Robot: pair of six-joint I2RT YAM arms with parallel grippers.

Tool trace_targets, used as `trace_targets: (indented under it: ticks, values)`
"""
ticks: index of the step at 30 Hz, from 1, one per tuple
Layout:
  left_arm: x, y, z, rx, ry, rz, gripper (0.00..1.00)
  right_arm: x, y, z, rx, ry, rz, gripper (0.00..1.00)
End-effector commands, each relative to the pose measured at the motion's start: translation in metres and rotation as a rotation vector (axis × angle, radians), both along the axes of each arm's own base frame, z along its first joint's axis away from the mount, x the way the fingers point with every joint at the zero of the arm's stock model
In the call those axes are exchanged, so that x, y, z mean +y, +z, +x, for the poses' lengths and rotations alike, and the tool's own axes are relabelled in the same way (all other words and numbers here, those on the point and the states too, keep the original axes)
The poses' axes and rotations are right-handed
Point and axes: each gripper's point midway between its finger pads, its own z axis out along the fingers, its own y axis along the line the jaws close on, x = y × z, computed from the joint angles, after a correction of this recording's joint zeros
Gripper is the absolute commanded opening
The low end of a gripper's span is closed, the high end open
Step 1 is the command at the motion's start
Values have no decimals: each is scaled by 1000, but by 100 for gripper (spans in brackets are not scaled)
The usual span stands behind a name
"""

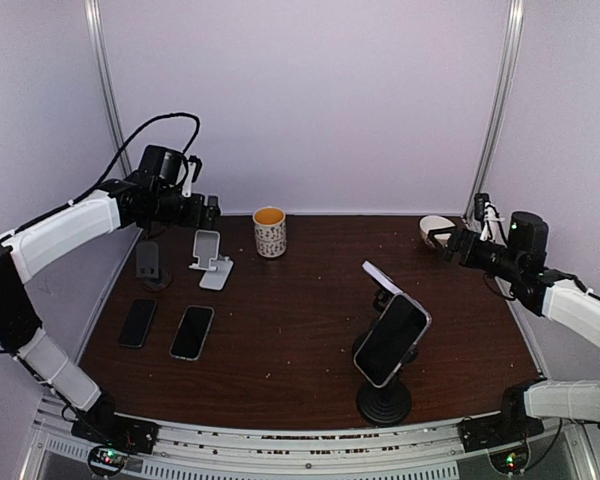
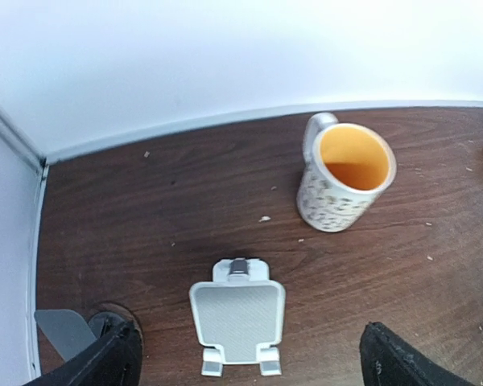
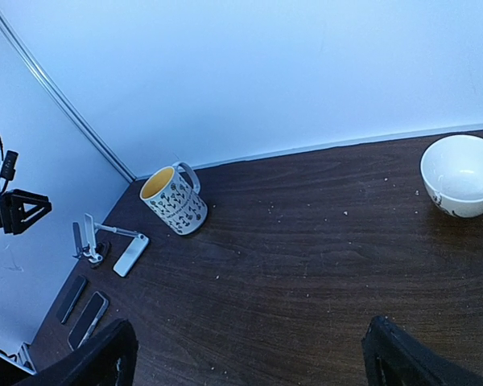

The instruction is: Remove the phone from the phone stand

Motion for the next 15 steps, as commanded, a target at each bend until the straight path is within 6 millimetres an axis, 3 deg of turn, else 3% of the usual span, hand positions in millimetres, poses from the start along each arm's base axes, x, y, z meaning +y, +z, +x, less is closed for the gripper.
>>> trace_targets:
  ticks: [1, 8, 12, 15]
  values:
    - [-34, 32, -28, -147, -146, 16, 98, -1, 12, -7, -24, 2, 22, 100]
    - [-96, 51, -104, -259, -401, -79, 98, -6, 18, -12, -18, -19, -10, 100]
    - [-125, 49, -148, -306, -567, -101, 98, -4, 22, -15, -21, -8, 7, 100]
    - [-146, 45, -168, -314, -707, -139, 96, -1, 23, -17, -18, 7, 26, 100]
